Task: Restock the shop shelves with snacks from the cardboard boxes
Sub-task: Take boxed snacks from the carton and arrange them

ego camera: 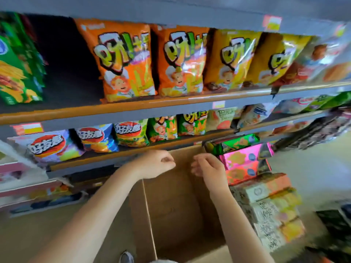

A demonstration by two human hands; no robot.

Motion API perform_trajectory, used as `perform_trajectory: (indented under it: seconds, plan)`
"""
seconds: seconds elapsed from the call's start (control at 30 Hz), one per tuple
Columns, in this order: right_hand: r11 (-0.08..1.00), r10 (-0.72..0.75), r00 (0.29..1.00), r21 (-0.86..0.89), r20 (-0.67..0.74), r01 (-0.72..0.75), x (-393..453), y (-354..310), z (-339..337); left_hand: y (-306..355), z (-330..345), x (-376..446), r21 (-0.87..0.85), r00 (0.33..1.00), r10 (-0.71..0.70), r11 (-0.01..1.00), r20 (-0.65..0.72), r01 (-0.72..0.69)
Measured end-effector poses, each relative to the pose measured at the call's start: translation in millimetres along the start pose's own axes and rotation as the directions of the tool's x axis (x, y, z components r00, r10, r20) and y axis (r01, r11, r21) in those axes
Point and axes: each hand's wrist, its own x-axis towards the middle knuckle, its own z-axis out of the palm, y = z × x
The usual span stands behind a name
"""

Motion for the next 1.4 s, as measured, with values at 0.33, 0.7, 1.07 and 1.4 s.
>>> perform_trajectory:
  seconds: [0.33, 0.7, 1.07, 1.4]
  plan:
    - [0.848, 0.502, 0.831, 0.323, -0.241, -0.419, 135.7, 95.5, -190.3, 132.3, 145.1, 181.0, 0.050, 0.996, -0.016, 0.999, -0.091, 0.021]
    - [0.683, 0.597, 0.797, 0.465, 0.088, -0.563, 201.8, 138.1, -196.1, 159.8, 178.9, 325.7, 0.196, 0.967, -0.178, 0.957, -0.180, 0.213]
    - [0.685, 0.595, 0.786, 0.405, 0.169, -0.605, 227.9, 139.3, -197.8, 143.9, 160.7, 349.2, 0.218, 0.959, -0.220, 0.942, -0.180, 0.257]
    - [0.764, 0.515, 0.856, 0.473, -0.039, -0.438, 230.2, 154.5, -235.0, 151.1, 168.3, 354.9, 0.154, 0.938, -0.079, 0.978, -0.338, 0.138]
